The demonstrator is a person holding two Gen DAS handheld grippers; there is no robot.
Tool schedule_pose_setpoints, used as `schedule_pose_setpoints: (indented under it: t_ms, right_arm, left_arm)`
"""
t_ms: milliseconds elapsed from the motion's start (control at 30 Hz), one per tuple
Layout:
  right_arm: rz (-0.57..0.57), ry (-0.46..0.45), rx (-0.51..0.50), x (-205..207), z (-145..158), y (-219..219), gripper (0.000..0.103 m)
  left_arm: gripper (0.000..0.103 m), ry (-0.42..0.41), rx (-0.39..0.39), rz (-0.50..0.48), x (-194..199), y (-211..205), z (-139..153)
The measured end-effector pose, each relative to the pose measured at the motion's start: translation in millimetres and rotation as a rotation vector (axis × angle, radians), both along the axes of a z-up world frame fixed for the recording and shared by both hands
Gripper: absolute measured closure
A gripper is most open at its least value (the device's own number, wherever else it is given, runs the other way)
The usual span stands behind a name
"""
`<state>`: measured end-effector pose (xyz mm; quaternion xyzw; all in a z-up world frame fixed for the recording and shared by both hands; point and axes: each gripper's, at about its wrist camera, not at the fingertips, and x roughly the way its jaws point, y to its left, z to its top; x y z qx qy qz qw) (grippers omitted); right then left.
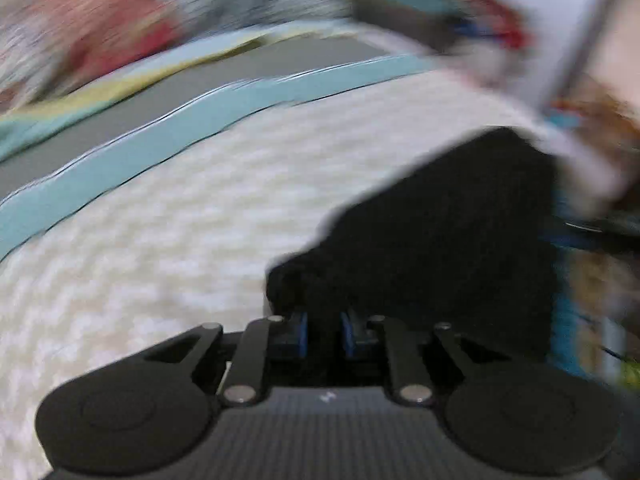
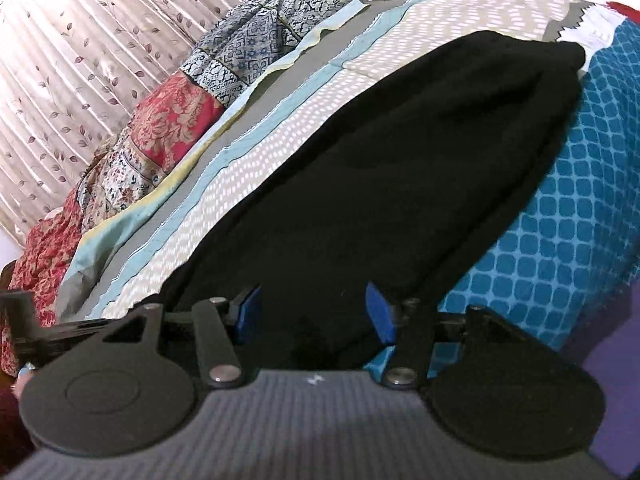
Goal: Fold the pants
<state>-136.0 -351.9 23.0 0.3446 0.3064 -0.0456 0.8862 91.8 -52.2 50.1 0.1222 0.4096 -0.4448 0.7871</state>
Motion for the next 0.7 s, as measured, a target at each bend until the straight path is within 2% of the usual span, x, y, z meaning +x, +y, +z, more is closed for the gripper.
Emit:
schedule_pose_setpoints:
  t_ms: [67, 100, 133, 200, 267, 300, 333, 367, 400, 433, 467, 500, 567, 700]
  right_arm:
    - [0.010, 0.002, -0.014, 4.5, -2.3, 1.2, 0.043]
    - [0.011, 0.002, -0.018, 6.5, -4.4, 2.5, 0.043]
    - [0.011, -0.001, -0.018, 4.9, -6.5, 0.9, 0.043]
    - [0.005, -0.008, -0.019, 2.1, -8.8, -5.6, 0.043]
    - [0.002, -0.006, -0.025, 1.7, -7.8, -5.3, 0.043]
    - [0.007, -0.004, -0.030, 1.1, -6.9, -6.7, 0.043]
    - [0.013, 0.000, -0.035, -0.8, -5.4, -8.5, 0.043]
    - [0.016, 0.003, -0.035, -0.5, -3.9, -10.7, 0.044]
    - [0.014, 0.002, -0.028, -2.3, -2.1, -13.2, 0.044]
    - [0.007, -0.001, -0.018, -4.5, 0.0, -17.2, 0.044]
    - [-0.004, -0.007, -0.011, -7.0, 2.3, -21.8, 0.044]
    - [-0.018, -0.016, -0.011, -10.9, 5.5, -27.1, 0.044]
    - [-0.056, -0.034, -0.031, -20.2, 12.5, -38.3, 0.044]
    - [-0.168, -0.078, -0.097, -48.5, 26.4, -69.1, 0.044]
  left_arm:
    - [0.089, -0.009, 0.028, -0.051, -9.6, 8.4, 4.4]
    - [0.088, -0.004, 0.040, -0.035, -6.6, 13.1, 3.4]
    - [0.087, -0.006, 0.053, 0.002, -0.1, 17.4, 1.4]
    - [0.080, -0.029, 0.112, 0.151, 20.8, 26.5, -7.5]
    - [0.054, -0.044, 0.245, 0.368, 49.3, 30.5, -24.7]
    - [0.032, 0.006, 0.272, 0.452, 63.6, 36.3, -32.5]
    - [0.029, 0.062, 0.237, 0.518, 71.0, 43.3, -36.6]
    - [0.029, 0.077, 0.212, 0.540, 71.6, 45.5, -35.8]
    - [0.028, 0.059, 0.219, 0.539, 68.0, 44.3, -33.9]
    - [0.019, 0.021, 0.248, 0.532, 62.7, 41.1, -32.0]
    - [0.016, -0.028, 0.284, 0.533, 56.5, 37.8, -29.5]
    - [0.017, -0.068, 0.301, 0.535, 49.7, 36.9, -25.8]
    - [0.020, -0.101, 0.282, 0.538, 37.6, 35.9, -14.5]
    - [0.029, -0.146, 0.149, 0.581, 18.2, 39.3, 13.1]
